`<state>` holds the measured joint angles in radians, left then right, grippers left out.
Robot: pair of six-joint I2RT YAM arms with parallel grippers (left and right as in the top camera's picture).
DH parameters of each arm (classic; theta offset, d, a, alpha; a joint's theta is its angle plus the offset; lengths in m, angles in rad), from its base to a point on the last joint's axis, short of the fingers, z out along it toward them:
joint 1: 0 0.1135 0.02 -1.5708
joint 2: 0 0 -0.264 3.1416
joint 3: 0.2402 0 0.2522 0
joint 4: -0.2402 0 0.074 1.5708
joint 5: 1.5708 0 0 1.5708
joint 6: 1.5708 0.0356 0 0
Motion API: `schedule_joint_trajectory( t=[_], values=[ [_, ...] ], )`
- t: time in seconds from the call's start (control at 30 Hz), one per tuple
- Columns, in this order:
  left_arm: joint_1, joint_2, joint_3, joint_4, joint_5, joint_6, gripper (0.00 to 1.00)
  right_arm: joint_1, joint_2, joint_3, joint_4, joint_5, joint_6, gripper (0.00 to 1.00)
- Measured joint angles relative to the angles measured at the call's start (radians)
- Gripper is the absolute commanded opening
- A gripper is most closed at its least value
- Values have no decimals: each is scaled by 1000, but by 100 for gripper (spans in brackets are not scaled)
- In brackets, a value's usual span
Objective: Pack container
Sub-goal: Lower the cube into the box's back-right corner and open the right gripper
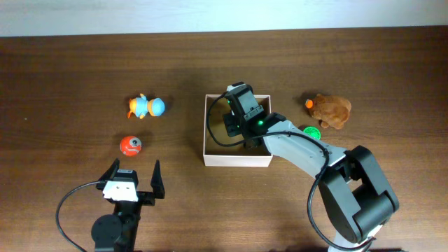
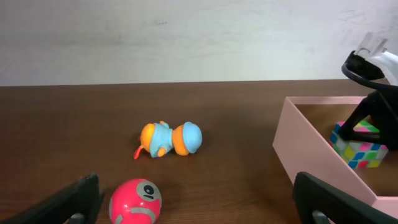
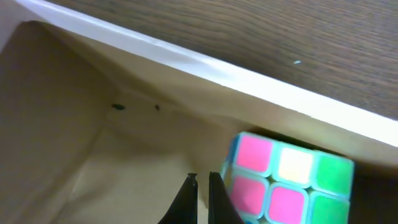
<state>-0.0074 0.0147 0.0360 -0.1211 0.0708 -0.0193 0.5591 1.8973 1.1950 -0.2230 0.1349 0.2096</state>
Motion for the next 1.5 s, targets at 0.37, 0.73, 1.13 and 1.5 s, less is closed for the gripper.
schedule_joint_trajectory(
  t=[0.37,0.73,1.13,1.5],
  values=[
    [0,0,0,0,0,0,99,0,0,0,-17,77,5,4],
    [0,0,0,0,0,0,99,-2,0,0,7,112,-4,4],
    [0,0,0,0,0,0,99,-61,0,1,-16,113,-8,4],
    [0,0,0,0,0,0,99,-70,0,1,-31,34,-52,4]
  ],
)
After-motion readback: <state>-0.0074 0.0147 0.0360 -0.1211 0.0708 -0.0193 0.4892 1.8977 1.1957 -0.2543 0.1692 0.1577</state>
